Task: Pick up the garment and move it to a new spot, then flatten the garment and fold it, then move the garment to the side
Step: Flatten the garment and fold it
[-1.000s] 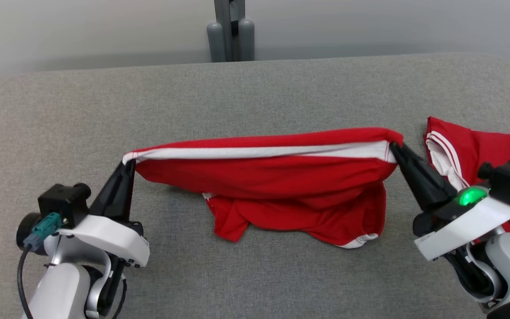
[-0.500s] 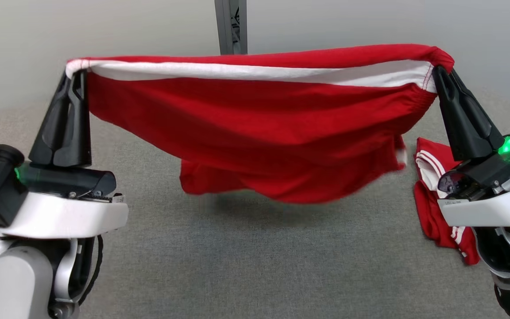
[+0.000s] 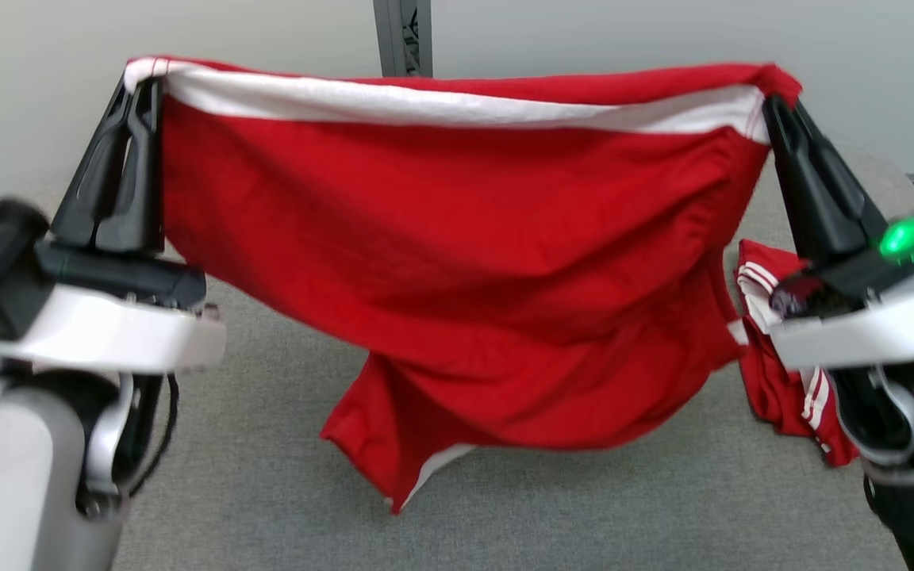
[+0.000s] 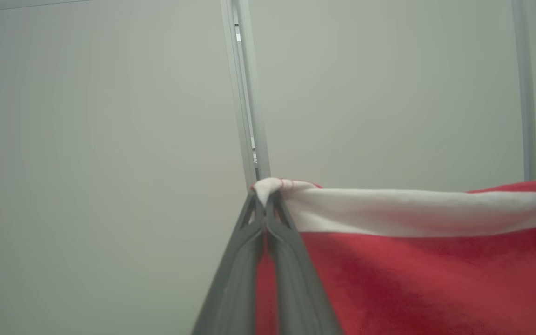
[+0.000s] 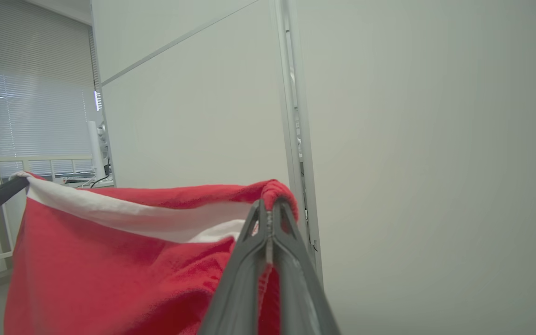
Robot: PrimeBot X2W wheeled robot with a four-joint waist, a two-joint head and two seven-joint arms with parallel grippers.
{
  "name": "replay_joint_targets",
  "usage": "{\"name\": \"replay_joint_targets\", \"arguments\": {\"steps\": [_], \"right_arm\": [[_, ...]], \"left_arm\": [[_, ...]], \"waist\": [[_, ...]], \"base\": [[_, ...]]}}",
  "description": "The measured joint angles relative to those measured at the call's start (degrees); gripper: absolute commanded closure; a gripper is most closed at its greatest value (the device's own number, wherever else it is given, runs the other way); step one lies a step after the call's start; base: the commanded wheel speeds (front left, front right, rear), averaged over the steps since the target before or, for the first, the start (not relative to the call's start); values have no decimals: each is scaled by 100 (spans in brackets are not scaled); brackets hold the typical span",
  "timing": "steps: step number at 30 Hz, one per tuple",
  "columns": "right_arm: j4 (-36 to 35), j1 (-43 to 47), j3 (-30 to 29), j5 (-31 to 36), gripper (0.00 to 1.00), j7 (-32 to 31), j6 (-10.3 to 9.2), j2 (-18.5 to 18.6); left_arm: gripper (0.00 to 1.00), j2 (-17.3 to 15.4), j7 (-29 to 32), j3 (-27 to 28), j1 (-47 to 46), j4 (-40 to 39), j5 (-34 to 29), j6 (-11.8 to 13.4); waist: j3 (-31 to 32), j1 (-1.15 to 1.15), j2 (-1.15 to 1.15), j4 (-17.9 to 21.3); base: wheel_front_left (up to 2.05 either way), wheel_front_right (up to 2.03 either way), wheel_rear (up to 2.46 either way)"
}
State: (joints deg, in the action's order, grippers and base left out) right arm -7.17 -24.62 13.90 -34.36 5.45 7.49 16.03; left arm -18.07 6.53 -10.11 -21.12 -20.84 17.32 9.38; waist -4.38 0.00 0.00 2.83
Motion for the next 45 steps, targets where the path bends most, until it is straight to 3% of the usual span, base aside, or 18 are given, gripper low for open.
{"name": "replay_joint_targets", "arguments": {"steps": [3, 9, 16, 21, 28, 32, 36, 45], "right_arm": [[625, -581, 157, -76, 100, 63, 0, -4], [2306, -2034, 659, -125, 100, 300, 0, 10], [4347, -3878, 1135, -276, 100, 781, 0, -434], [5568, -4762, 1232, -188, 100, 933, 0, -733], [6397, -4987, 1421, -74, 100, 948, 0, -954], [6349, -4725, 1708, -67, 100, 951, -1, -884], [5843, -4180, 1962, -381, 100, 953, -1, -705], [4248, -2322, 2167, -1181, 100, 953, 0, 23]], "left_arm": [[100, -65, 69, -80, -562, 733, 29, -187], [100, 327, 18, -349, -2329, 3115, 296, -661], [100, 548, -531, -444, -4301, 5657, 221, -1031], [100, 768, -1113, -365, -5300, 6938, 309, -1193], [100, 1140, -1730, -487, -5748, 8221, 398, -1446], [100, 1335, -2002, -522, -5467, 8630, 509, -1537], [100, 1430, -2128, -466, -4827, 8583, 641, -1530], [100, 1499, -2143, -137, -2658, 6099, 338, -1193]], "waist": [[-112, 0, 0, 12], [-313, 0, 0, -128], [-639, 0, 0, -152], [-897, 0, 0, -167], [-1344, 0, 0, -295], [-1615, 0, 0, -449], [-1791, 0, 0, -599], [-1678, 0, 0, -676]], "base": [[0, 0, 0], [0, 0, 0], [0, 0, 0], [0, 0, 0], [0, 0, 0], [0, 0, 0], [0, 0, 0], [0, 0, 0]]}}
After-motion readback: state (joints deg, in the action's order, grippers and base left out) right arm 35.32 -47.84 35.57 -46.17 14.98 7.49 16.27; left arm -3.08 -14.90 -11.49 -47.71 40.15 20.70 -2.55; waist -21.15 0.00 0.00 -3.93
